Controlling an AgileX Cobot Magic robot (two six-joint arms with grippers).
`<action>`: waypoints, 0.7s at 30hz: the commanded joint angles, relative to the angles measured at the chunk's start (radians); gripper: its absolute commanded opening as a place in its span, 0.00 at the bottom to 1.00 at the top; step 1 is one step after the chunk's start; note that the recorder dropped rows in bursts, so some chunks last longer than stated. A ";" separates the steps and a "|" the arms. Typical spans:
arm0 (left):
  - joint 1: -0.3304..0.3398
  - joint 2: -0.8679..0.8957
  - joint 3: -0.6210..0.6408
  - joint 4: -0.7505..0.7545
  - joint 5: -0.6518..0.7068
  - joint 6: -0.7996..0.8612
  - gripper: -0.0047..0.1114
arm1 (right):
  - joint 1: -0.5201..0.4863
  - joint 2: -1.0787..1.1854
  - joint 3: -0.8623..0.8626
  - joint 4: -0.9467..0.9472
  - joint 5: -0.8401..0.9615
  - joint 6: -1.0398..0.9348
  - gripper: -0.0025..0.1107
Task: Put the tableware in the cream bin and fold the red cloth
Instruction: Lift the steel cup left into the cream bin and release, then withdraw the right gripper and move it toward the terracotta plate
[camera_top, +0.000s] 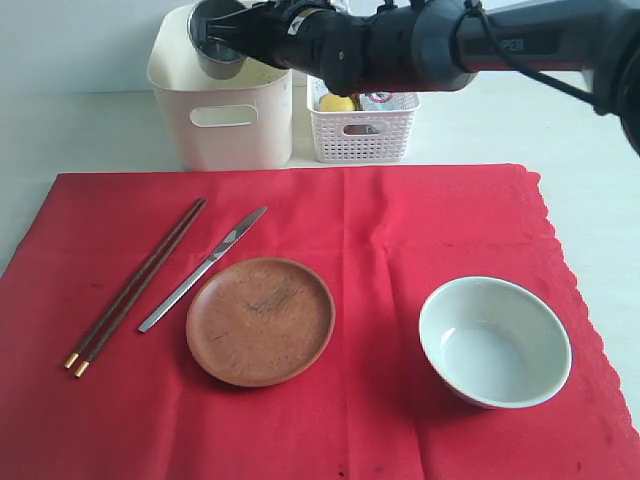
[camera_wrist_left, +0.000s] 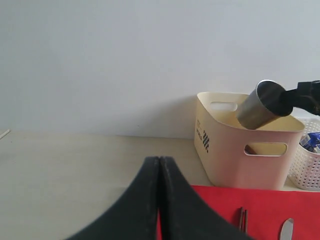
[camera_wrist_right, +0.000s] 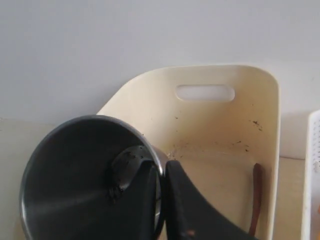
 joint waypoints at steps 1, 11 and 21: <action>0.002 -0.004 -0.002 -0.001 0.001 -0.001 0.05 | 0.004 0.022 -0.018 0.021 -0.017 0.002 0.14; 0.002 -0.004 -0.002 -0.001 0.001 -0.001 0.05 | 0.004 0.026 -0.018 0.021 -0.020 -0.006 0.44; 0.002 -0.004 -0.002 -0.001 0.001 -0.001 0.05 | 0.002 -0.034 -0.018 0.021 0.147 -0.009 0.44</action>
